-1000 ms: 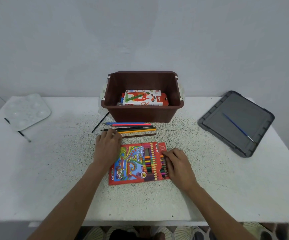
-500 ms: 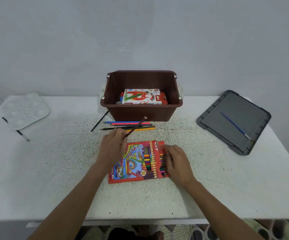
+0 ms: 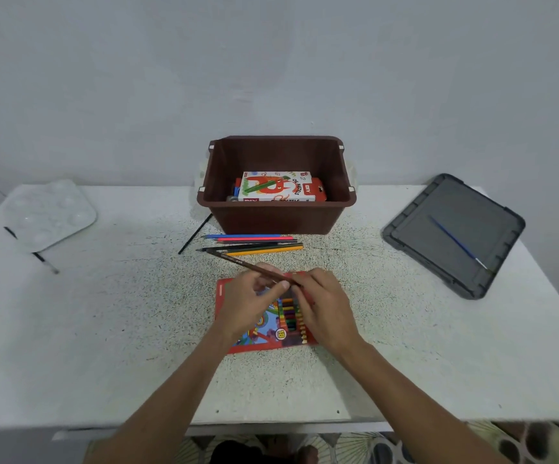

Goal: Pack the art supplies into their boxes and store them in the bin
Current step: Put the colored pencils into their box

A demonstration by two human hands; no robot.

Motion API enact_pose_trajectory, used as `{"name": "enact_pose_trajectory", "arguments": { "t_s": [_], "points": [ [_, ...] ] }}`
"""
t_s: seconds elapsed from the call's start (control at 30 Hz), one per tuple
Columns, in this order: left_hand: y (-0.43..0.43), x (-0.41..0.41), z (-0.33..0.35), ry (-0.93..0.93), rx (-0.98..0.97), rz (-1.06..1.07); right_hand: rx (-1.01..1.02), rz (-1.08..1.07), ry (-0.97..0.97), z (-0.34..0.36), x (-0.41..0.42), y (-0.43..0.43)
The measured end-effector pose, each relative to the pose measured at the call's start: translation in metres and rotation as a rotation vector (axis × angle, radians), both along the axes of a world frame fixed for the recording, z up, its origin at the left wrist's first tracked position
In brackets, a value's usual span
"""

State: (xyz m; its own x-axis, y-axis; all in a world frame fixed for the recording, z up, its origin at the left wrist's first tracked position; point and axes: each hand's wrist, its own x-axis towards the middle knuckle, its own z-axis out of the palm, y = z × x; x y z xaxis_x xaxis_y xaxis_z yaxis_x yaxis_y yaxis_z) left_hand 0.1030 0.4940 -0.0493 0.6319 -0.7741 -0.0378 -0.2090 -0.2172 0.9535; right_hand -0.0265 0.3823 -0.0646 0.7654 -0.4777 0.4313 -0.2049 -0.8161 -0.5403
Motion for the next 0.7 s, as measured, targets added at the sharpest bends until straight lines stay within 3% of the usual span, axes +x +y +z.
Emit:
{"name": "enact_pose_trajectory", "arguments": {
  "t_s": [0.07, 0.17, 0.23, 0.47, 0.7],
  "points": [
    [0.006, 0.006, -0.004, -0.123, 0.057, -0.027, -0.059, 0.004, 0.010, -0.003, -0.005, -0.005],
    [0.029, 0.025, -0.025, -0.530, 0.225, -0.041, -0.133, -0.057, 0.072, -0.009, -0.020, -0.026],
    [0.048, 0.036, -0.044, -0.675, 0.287, -0.033, -0.170, -0.109, 0.123, -0.011, -0.037, -0.047],
    [0.062, 0.043, -0.061, -0.729, 0.329, -0.031, -0.295, -0.203, 0.280, 0.001, -0.100, -0.121],
    [0.063, 0.043, -0.064, -0.725, 0.326, -0.020, -0.359, -0.136, 0.320, 0.004, -0.100, -0.128]
  ]
}}
